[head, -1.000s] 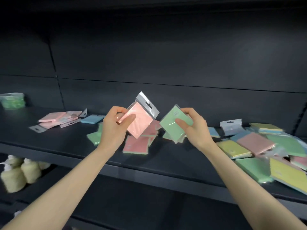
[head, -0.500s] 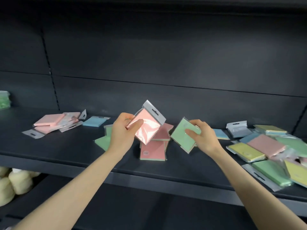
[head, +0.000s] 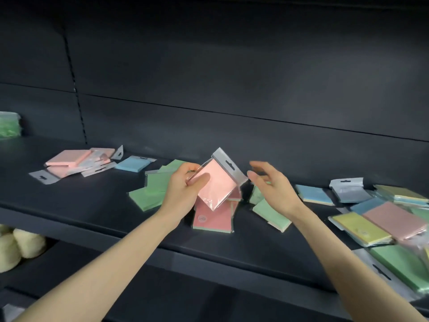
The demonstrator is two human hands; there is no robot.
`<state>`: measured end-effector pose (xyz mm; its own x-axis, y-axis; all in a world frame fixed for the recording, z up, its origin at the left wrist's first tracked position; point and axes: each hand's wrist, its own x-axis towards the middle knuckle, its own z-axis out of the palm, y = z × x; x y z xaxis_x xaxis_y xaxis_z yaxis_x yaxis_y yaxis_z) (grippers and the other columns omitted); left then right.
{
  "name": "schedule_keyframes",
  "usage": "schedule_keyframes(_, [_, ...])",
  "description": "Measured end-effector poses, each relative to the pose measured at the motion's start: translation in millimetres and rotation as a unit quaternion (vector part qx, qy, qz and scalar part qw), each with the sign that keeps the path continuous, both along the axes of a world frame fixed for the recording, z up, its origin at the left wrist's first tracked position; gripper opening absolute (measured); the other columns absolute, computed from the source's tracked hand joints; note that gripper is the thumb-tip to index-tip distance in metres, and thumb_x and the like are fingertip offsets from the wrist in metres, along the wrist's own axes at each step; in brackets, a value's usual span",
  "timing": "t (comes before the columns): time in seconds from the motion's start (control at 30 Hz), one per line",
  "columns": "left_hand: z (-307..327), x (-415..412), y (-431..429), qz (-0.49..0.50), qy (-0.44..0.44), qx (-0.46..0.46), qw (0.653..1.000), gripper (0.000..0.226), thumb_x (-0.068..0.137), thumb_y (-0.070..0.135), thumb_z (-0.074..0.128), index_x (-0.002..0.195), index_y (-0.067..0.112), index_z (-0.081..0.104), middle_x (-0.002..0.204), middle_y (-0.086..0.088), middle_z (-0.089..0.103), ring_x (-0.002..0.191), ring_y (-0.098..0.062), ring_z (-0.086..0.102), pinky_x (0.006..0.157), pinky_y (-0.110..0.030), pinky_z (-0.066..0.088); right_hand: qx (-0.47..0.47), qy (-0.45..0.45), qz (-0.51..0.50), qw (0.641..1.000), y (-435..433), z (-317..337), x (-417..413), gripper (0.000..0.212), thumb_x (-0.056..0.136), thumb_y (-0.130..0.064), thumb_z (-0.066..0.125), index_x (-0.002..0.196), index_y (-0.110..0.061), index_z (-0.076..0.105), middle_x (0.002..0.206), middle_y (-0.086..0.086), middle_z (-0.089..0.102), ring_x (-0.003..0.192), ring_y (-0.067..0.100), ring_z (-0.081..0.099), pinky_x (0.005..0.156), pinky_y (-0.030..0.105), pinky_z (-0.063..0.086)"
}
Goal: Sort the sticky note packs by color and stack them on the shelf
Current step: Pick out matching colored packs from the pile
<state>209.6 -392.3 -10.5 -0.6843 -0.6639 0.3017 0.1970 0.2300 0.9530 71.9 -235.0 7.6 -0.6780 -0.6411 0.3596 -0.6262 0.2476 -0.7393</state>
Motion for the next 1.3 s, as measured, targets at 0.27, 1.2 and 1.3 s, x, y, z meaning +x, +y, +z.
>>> schedule_keyframes(0.27, [12, 38, -54, 0.002, -0.01, -0.027, 1.0, 0.009, 0.089, 0.009, 0.06, 0.097, 0.014, 0.06, 0.094, 0.004, 0.069, 0.075, -0.003, 0.062, 0.061, -0.014, 0.047, -0.022, -0.002, 0.092, 0.996, -90, 19, 32, 0.016, 0.087, -0.008, 0.062, 0.095, -0.021, 0.063, 0.074, -0.005, 0.062, 0.062, 0.014, 0.055, 0.067, 0.022, 0.048])
schedule_keyframes(1.2, [25, 107, -423, 0.024, -0.162, -0.156, 0.974, 0.048, 0.074, 0.007, 0.076, 0.118, 0.015, 0.055, 0.109, -0.001, 0.06, 0.103, -0.023, 0.059, 0.089, -0.036, 0.05, 0.02, 0.044, 0.007, 0.999, -446, 16, 115, 0.02, 0.088, -0.006, 0.061, 0.107, -0.007, 0.065, 0.114, 0.006, 0.052, 0.083, 0.02, 0.059, 0.078, 0.02, 0.049])
schedule_keyframes(1.3, [15, 89, -440, 0.016, -0.194, -0.169, 0.966, 0.043, 0.075, 0.013, 0.078, 0.114, 0.014, 0.059, 0.108, 0.0, 0.062, 0.105, -0.019, 0.059, 0.091, -0.031, 0.047, 0.091, 0.068, -0.012, 0.993, -465, 8, 101, 0.021, 0.09, -0.005, 0.057, 0.109, -0.008, 0.066, 0.124, 0.01, 0.047, 0.11, 0.022, 0.054, 0.085, 0.015, 0.037])
